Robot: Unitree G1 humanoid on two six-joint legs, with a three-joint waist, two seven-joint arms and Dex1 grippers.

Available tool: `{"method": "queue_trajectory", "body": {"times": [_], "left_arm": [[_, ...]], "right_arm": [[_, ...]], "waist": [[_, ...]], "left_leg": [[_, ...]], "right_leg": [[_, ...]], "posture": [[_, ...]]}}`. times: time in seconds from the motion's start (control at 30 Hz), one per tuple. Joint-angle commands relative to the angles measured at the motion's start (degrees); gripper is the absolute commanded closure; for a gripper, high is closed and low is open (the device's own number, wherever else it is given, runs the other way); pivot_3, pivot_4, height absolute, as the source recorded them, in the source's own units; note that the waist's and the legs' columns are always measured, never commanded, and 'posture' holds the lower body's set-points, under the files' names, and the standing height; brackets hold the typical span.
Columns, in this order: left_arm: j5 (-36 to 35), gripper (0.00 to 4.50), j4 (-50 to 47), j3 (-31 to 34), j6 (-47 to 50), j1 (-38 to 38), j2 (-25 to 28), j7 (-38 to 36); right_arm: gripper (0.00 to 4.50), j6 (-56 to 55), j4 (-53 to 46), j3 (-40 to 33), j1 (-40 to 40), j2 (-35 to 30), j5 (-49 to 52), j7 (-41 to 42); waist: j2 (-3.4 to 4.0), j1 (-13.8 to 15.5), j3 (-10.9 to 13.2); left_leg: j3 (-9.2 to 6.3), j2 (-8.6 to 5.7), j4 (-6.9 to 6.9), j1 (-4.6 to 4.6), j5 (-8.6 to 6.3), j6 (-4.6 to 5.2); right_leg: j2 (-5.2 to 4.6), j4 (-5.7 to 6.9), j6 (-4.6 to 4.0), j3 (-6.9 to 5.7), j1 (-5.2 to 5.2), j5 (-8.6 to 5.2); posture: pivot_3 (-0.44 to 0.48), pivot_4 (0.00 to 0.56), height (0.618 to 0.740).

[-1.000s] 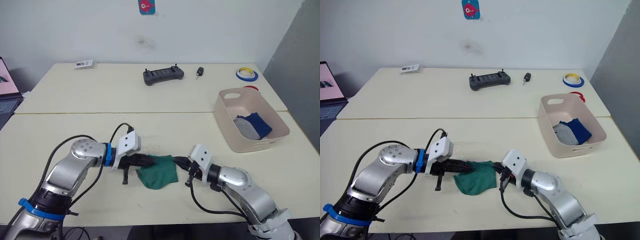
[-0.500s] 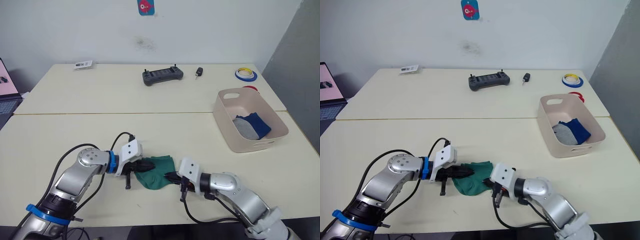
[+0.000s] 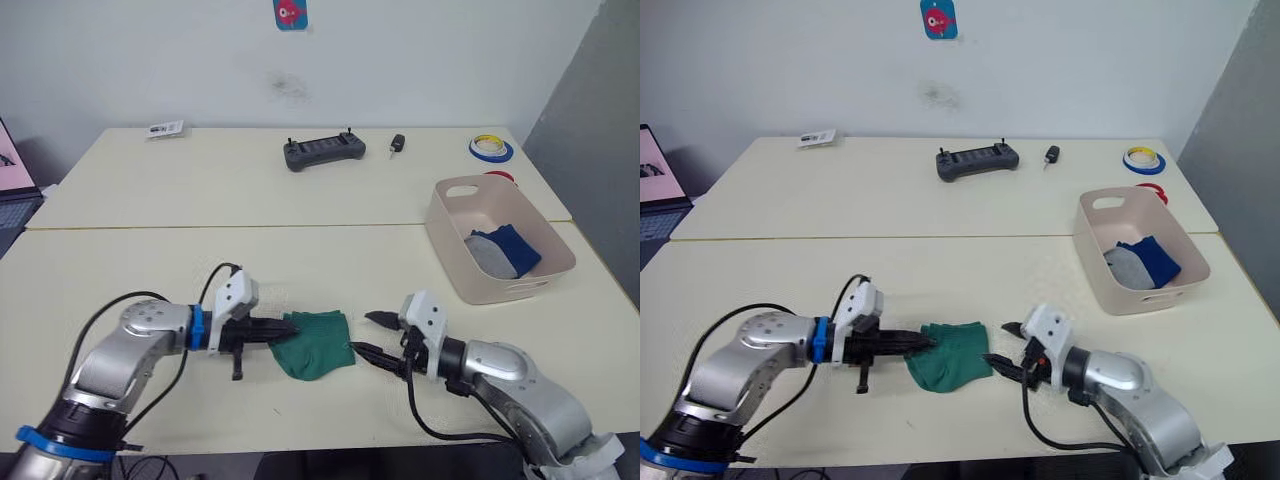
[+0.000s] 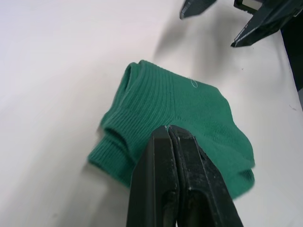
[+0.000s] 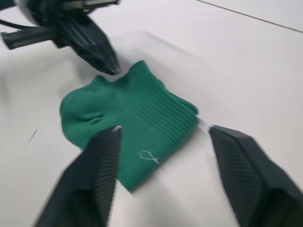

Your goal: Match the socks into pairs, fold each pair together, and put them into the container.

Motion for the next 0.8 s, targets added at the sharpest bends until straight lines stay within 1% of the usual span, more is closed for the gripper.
{"method": "queue_trajectory", "body": {"times": [0.03,0.17,0.33,0.53,0.63,0.8], "left_arm": [[2.4,4.5,1.04,-1.6,-2.14,-0.15,-0.9,0.72],[6.4,4.5,3.37,-4.98,-5.43,1.36,-1.22,0.39],[8.85,4.5,6.26,-5.79,-8.37,1.77,-1.11,0.49],[9.14,4.5,6.81,-5.76,-8.7,1.92,-1.48,0.91],[9.27,4.5,6.48,-5.8,-8.67,2.19,-1.59,1.14],[9.29,4.5,6.15,-5.72,-8.52,2.41,-1.62,1.44]], "right_arm": [[0.02,2.92,-0.71,-0.01,-1.72,1.65,2.22,-1.69],[0.02,9.24,2.65,1.22,-5.22,6.01,3.04,-5.42],[0.02,15.77,6.33,2.84,-8.7,8.26,3.06,-7.63],[0.02,16.67,10.9,7.77,-11.94,9.9,1.65,-8.01],[0.02,16.12,13.7,10.69,-13.94,11.32,1.25,-6.95],[0.02,15.83,15.22,12.56,-15.78,12.6,1.5,-5.94]], "waist": [[0.0,0.0,0.0],[0.0,-0.19,0.0],[0.01,-0.03,0.0],[0.03,-0.1,-0.04],[0.01,-0.2,-0.08],[0.01,-0.2,-0.09]], "left_leg": [[0.01,-0.01,0.0,0.0,0.0,0.0],[0.03,-0.04,0.0,0.0,0.0,0.0],[0.02,-0.01,-0.02,0.0,0.0,0.0],[0.02,-0.01,-0.02,0.06,0.0,0.01],[0.03,-0.02,-0.02,0.09,0.0,0.01],[0.01,0.0,-0.02,0.09,0.0,0.01]], "right_leg": [[0.0,0.0,0.0,0.0,0.0,0.0],[0.04,0.0,0.0,0.03,-0.03,0.0],[0.02,0.01,0.0,0.02,-0.05,0.0],[0.02,0.03,0.0,0.02,-0.02,0.0],[0.04,0.03,0.0,0.02,0.0,0.0],[0.04,0.04,0.0,0.01,0.0,0.0]], "posture": [[0.0,0.15,0.74],[0.0,0.15,0.74],[0.0,0.15,0.74],[0.0,0.15,0.74],[0.0,0.15,0.74],[0.0,0.15,0.74]]}}
